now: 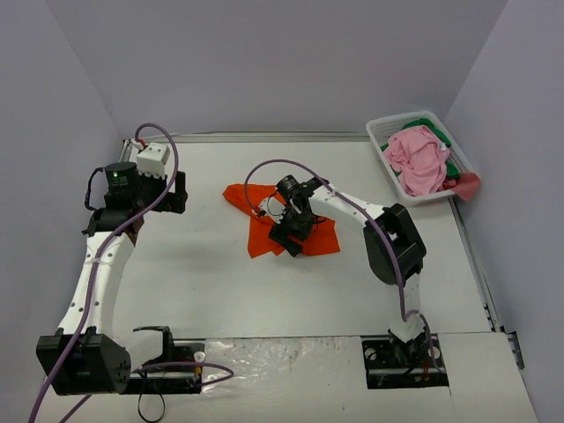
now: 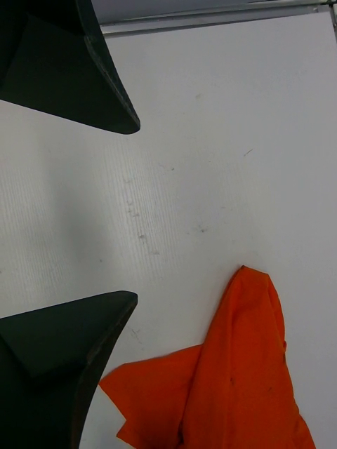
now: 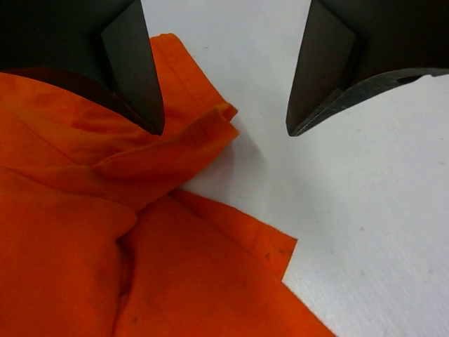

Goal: Fold and stack the t-shirts
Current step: Flatten out the tshirt

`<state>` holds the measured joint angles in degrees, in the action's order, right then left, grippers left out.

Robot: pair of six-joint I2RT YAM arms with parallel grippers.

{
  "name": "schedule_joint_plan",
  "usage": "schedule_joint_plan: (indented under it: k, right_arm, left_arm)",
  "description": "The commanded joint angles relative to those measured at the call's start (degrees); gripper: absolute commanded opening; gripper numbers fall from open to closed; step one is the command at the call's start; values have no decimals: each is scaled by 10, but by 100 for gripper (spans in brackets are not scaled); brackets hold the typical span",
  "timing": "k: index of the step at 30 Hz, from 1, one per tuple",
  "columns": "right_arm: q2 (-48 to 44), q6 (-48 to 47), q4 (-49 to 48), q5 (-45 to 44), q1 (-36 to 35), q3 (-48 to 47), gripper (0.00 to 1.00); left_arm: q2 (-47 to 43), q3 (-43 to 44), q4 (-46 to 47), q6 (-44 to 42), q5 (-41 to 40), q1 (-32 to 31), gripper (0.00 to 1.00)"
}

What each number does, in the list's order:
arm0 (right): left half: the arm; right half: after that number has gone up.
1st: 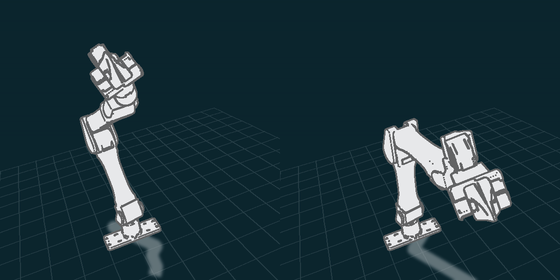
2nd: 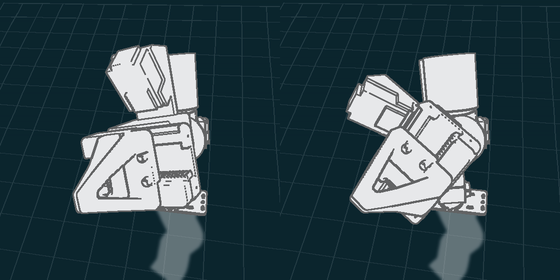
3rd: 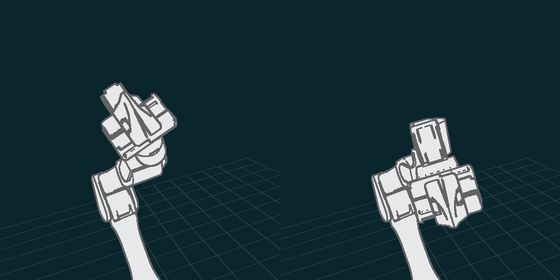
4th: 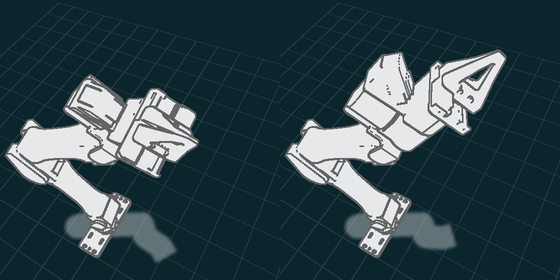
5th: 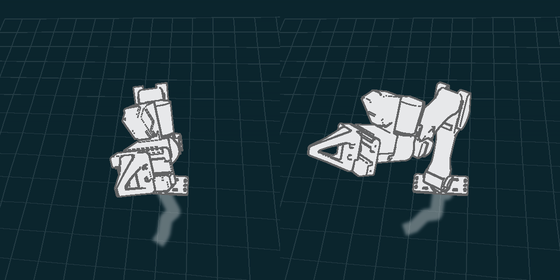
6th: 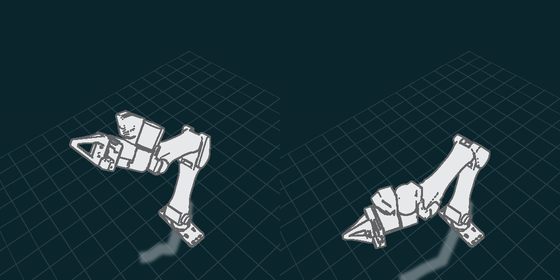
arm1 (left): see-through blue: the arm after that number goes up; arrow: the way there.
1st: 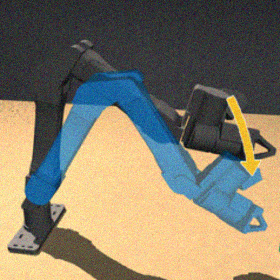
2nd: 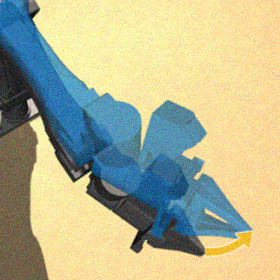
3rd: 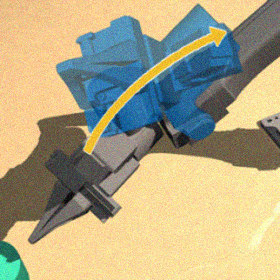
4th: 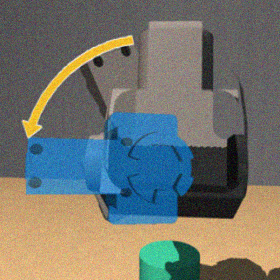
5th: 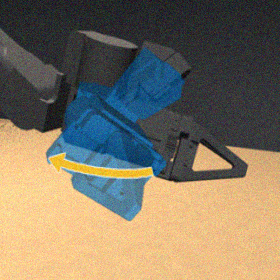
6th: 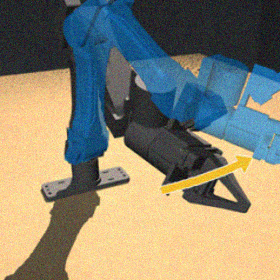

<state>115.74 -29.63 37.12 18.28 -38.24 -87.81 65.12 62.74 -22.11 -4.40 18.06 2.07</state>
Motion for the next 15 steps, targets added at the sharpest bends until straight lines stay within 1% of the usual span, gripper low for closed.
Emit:
schedule_joint_plan:
  k: [1, 2, 3, 4, 5, 6, 8, 11, 12, 15]
  right_arm:
    - [18, 18, 7, -36, 1, -25, 65]
    - [21, 22, -2, -44, 1, -25, 63]
    - [23, 26, -7, -58, 1, -25, 59]
    - [25, 30, -14, -68, 2, -25, 48]
    - [25, 35, -20, -76, 2, -25, 9]
    - [24, 36, -21, -87, 2, -25, 0]
    - [10, 32, -18, -92, 1, -21, 0]
    - [-38, 24, -12, -99, 4, -24, 0]
    - [-66, 23, -8, -110, 5, -42, 0]
    - [-104, 27, 3, -128, 29, -82, 0]
  left_arm:
    - [-19, 4, 15, 5, 10, 6, 95]
    - [-19, 4, 16, 6, 11, 6, 95]
    - [-19, 3, 16, 6, 14, 6, 95]
    - [-20, 3, 17, 6, 14, 6, 95]
    - [-21, 2, 17, 7, 14, 7, 95]
    - [-21, 2, 18, 6, 15, 7, 95]
    - [-22, 1, 18, 9, 16, 8, 95]
    - [-20, 2, 19, 10, 24, 9, 96]
    - [-19, 2, 19, 10, 28, 8, 99]
    - [-18, 2, 19, 11, 32, 9, 100]
